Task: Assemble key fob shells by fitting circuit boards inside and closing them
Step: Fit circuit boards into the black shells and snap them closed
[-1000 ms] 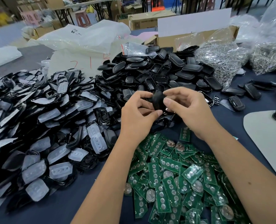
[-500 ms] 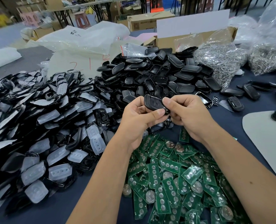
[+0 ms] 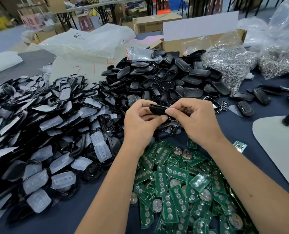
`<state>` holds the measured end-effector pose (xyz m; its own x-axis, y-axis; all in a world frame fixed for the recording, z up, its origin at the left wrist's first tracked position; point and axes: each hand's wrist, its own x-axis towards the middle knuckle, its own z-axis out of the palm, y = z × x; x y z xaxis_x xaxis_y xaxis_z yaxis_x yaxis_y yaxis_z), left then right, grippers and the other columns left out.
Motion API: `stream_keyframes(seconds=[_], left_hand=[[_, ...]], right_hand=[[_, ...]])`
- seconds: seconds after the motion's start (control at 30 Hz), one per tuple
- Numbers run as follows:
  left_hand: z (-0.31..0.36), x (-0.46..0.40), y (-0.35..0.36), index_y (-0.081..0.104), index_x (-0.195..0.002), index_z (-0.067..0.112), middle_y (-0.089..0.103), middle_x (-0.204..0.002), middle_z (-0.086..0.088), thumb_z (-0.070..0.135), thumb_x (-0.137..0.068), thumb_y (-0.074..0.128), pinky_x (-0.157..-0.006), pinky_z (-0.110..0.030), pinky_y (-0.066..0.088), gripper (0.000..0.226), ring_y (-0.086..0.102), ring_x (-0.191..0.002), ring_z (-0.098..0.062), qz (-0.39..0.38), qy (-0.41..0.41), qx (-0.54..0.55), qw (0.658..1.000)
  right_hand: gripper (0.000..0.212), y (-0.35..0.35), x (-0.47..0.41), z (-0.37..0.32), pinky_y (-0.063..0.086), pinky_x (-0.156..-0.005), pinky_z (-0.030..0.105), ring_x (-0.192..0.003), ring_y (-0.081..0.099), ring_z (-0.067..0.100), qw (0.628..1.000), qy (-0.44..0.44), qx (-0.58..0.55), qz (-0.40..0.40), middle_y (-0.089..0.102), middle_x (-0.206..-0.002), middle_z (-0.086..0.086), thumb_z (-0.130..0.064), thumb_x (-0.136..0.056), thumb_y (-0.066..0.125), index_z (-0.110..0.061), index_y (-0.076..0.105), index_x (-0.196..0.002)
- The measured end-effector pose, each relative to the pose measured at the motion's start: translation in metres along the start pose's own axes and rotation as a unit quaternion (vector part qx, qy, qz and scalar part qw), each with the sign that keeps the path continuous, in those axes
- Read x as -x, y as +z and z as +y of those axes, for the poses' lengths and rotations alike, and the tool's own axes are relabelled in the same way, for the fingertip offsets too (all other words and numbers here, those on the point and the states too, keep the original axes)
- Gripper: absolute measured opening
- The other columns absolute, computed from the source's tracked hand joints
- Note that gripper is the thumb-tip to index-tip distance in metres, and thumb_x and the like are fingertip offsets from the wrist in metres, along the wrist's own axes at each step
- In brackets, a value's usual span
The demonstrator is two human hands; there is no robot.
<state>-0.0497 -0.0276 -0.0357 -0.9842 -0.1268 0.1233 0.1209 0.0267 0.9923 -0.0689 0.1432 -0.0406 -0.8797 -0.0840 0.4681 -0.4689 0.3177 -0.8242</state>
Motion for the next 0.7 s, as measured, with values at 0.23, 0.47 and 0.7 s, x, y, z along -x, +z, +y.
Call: stream_keyframes(seconds=[0.23, 0.47, 0.7], left_hand=[[-0.003, -0.005, -0.01, 0.064, -0.089, 0.009, 0.074, -0.091, -0.012, 0.001, -0.079, 0.086, -0.079, -0.029, 0.061, 0.025, 0.076, -0.083, -0.02, 0.042, 0.078, -0.077, 0.993], [-0.006, -0.006, -0.016, 0.064, -0.087, 0.012, 0.072, -0.082, -0.008, 0.003, -0.08, 0.085, -0.081, -0.039, 0.062, 0.023, 0.07, -0.078, -0.019, 0.005, 0.024, -0.029, 0.999], [0.001, -0.003, -0.004, 0.064, -0.096, 0.008, 0.078, -0.088, -0.015, -0.002, -0.088, 0.077, -0.073, -0.026, 0.06, 0.018, 0.076, -0.078, -0.024, -0.008, -0.037, 0.097, 0.995]], right_hand=[[0.014, -0.004, -0.001, 0.002, 0.044, -0.053, 0.031, -0.056, 0.054, 0.015, 0.999, -0.01, 0.034, -0.005, 0.065, -0.062, 0.0, -0.02, -0.09, 0.081, -0.015, 0.077, -0.078], [0.016, -0.003, 0.0, 0.002, 0.044, -0.059, 0.026, -0.063, 0.056, 0.017, 1.0, 0.011, 0.015, -0.009, 0.065, -0.067, 0.0, -0.024, -0.093, 0.078, -0.018, 0.075, -0.078], [0.026, -0.003, -0.002, 0.001, 0.036, -0.038, 0.022, -0.046, 0.057, 0.02, 0.98, 0.126, -0.155, -0.021, 0.067, -0.066, 0.007, -0.028, -0.106, 0.061, -0.024, 0.071, -0.082]])
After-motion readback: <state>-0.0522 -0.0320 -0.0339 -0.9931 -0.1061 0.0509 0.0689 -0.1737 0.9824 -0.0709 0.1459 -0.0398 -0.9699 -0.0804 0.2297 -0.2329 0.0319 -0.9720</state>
